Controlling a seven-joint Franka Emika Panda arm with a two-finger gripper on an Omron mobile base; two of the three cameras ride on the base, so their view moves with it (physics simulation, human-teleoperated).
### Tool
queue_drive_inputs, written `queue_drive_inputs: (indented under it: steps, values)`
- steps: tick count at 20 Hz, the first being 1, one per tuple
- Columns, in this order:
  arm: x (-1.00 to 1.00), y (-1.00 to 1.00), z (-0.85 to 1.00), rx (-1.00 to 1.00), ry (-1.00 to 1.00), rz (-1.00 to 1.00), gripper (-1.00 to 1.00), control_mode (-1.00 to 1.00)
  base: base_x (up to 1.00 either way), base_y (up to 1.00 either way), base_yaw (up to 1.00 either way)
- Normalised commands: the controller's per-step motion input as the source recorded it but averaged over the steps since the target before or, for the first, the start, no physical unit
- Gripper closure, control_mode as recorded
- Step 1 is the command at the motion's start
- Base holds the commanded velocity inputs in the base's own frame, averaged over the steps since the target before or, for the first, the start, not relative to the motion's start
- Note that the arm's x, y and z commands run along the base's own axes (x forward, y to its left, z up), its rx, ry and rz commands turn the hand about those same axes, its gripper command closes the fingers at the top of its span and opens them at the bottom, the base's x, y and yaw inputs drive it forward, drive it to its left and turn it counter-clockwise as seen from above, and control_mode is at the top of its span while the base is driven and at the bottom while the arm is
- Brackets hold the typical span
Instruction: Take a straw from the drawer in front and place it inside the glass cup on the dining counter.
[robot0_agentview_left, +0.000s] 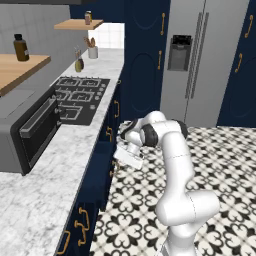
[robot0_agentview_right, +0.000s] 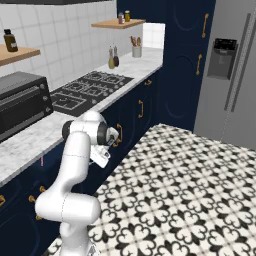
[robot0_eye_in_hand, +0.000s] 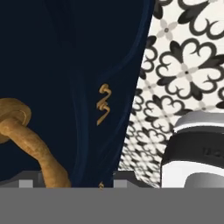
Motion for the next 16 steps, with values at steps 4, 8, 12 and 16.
queue_drive_inputs:
  steps: [4,8,12,16]
  values:
    - [-1.00,-1.00,-1.00,-0.30,-0.63,0.00,1.00,-1.00,0.00,0.00,0.00]
    - [-1.00,-1.00,-1.00,-0.25,-0.67,0.00,1.00,-1.00,0.00,0.00,0.00]
    - [-1.00,-1.00,-1.00,-0.23,-0.68,0.00,1.00,-1.00,0.00,0.00,0.00]
    - [-1.00,-1.00,-1.00,-0.18,-0.71,0.00,1.00,-1.00,0.00,0.00,0.00]
